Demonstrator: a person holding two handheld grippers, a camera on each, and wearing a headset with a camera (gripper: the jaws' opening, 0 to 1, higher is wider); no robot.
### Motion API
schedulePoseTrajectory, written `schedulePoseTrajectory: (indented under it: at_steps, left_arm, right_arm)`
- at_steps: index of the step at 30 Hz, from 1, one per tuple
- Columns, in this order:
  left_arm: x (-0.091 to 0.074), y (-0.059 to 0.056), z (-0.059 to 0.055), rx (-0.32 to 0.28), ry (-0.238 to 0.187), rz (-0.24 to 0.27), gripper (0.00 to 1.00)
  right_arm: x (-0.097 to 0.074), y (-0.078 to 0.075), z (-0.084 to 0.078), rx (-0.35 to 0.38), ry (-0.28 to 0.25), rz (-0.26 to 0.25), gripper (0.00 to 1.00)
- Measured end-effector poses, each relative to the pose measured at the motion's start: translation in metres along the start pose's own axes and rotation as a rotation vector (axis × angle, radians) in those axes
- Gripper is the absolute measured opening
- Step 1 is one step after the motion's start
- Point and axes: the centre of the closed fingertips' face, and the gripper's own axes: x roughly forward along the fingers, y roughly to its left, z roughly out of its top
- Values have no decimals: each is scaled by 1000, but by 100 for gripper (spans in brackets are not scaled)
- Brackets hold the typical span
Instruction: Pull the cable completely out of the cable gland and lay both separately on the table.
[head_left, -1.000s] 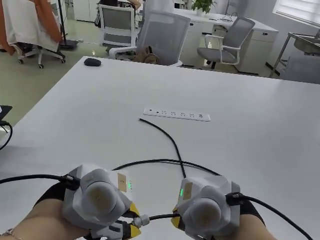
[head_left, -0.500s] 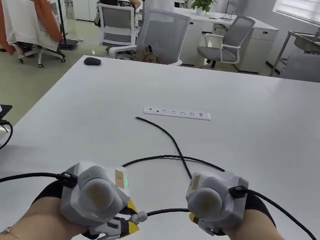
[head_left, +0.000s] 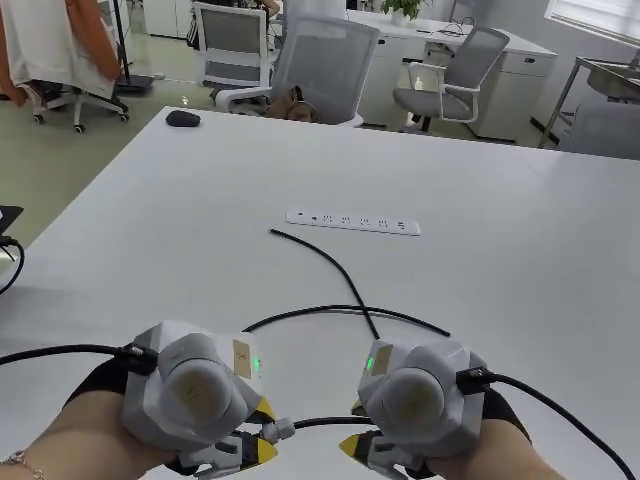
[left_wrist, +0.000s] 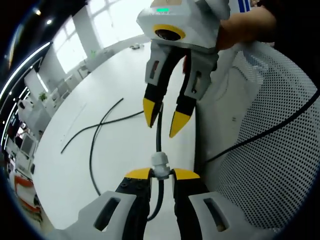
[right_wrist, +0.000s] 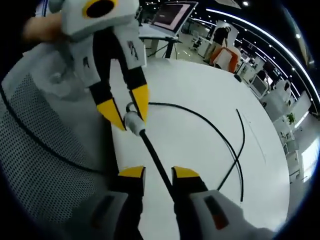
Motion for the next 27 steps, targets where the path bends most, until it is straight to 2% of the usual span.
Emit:
schedulePoseTrajectory:
  at_steps: [3, 9, 11, 13, 14, 16, 27]
  left_arm:
    - [1, -3, 2, 26, -1, -2, 17]
    - [2, -4, 6, 91, 3, 8, 17]
    - [3, -5, 7, 93, 0, 4, 17]
    - [4, -5, 6, 102, 4, 2, 17]
    - [5, -6, 6, 103, 3, -4, 17]
    - [5, -5, 6, 102, 2, -3, 17]
    - [3, -2, 8, 57, -28, -1, 17]
  right_arm:
    - [0, 3, 13, -45, -51, 7, 20]
    - [2, 11, 13, -96, -43, 31, 17]
    - [3, 12, 13, -101, -41, 38, 13]
    - [3, 11, 11, -135, -29, 26, 8]
    - [3, 11, 10, -151, -24, 27, 5]
    - [3, 12, 11, -133, -26, 31, 5]
    - [3, 9, 9, -128, -28, 23, 4]
